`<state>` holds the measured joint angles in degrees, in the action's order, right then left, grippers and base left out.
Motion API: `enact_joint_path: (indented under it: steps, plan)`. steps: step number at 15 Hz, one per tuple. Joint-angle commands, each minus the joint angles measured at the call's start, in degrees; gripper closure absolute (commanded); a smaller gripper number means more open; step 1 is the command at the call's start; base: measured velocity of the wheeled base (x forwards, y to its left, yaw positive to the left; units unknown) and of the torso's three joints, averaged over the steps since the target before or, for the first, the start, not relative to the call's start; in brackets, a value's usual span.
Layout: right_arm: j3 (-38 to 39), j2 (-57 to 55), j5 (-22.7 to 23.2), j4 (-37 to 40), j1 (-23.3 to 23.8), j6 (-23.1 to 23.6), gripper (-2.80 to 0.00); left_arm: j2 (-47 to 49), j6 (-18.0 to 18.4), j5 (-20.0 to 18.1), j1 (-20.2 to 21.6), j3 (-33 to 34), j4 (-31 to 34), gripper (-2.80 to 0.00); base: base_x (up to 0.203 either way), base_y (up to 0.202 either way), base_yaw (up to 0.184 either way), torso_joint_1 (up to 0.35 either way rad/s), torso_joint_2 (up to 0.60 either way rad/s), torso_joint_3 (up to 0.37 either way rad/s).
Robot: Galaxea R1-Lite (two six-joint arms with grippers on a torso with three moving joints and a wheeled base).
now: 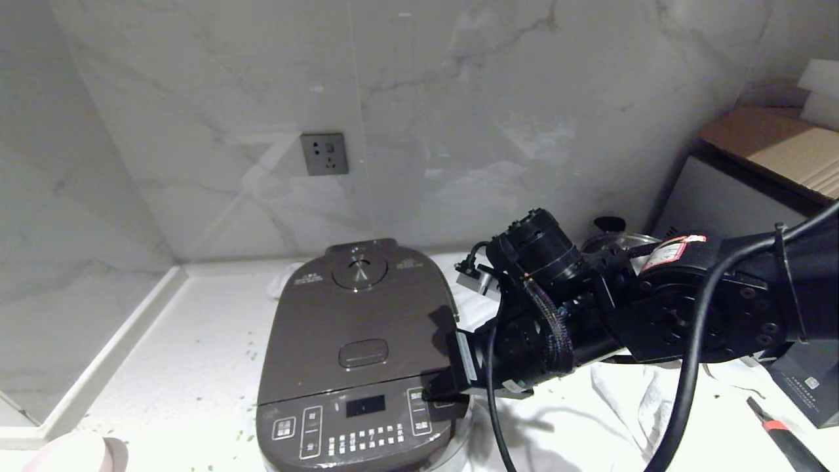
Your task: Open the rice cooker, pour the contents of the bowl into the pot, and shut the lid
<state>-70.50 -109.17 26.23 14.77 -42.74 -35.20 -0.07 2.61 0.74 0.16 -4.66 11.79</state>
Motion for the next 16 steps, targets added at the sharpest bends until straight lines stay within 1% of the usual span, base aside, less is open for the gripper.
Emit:
enact_joint_path:
  steps: [1,5,8,10,11,13,15,16]
  plan:
    - [-0.71,0.86,-0.14,0.35,0.11,-0.14,0.0,-0.1,0.03,0.05,0.02,0.0,0.08,0.0,0.0,0.0,0.0,0.0,0.0,0.0]
    - [-2.32,6.48,-1.02,0.51,0.23,-0.13,0.0,-0.12,0.03,0.05,0.02,0.0,0.08,0.0,0.0,0.0,0.0,0.0,0.0,0.0]
    - [-4.74,11.47,-5.13,1.04,0.58,-0.02,0.0,-0.1,0.12,0.05,-0.07,0.0,0.08,0.0,0.0,0.0,0.0,0.0,0.0,0.0]
    - [-6.86,15.42,-7.62,3.45,1.23,0.69,0.0,-0.12,0.12,-0.02,-0.07,0.0,0.08,0.0,0.0,0.0,0.0,0.0,0.0,0.0]
    - [-7.23,17.72,-9.75,4.23,1.73,1.75,0.0,-0.1,0.16,-0.22,-0.07,-0.04,0.08,0.0,0.0,0.0,0.0,0.0,0.0,0.0]
    - [-6.41,22.79,-15.82,4.77,2.51,4.88,0.0,-0.1,0.2,-0.48,-0.07,-0.07,0.08,0.0,0.0,0.0,0.0,0.0,0.0,0.0]
    - [-3.49,29.19,-21.32,4.92,3.88,7.68,0.0,-0.1,0.12,-0.31,-0.07,-0.01,0.08,0.0,0.0,0.0,0.0,0.0,0.0,0.0]
    - [-1.38,32.84,-22.77,4.93,5.82,9.33,0.0,-0.1,0.2,-0.3,-0.07,-0.01,0.08,0.0,0.0,0.0,0.0,0.0,0.0,0.0]
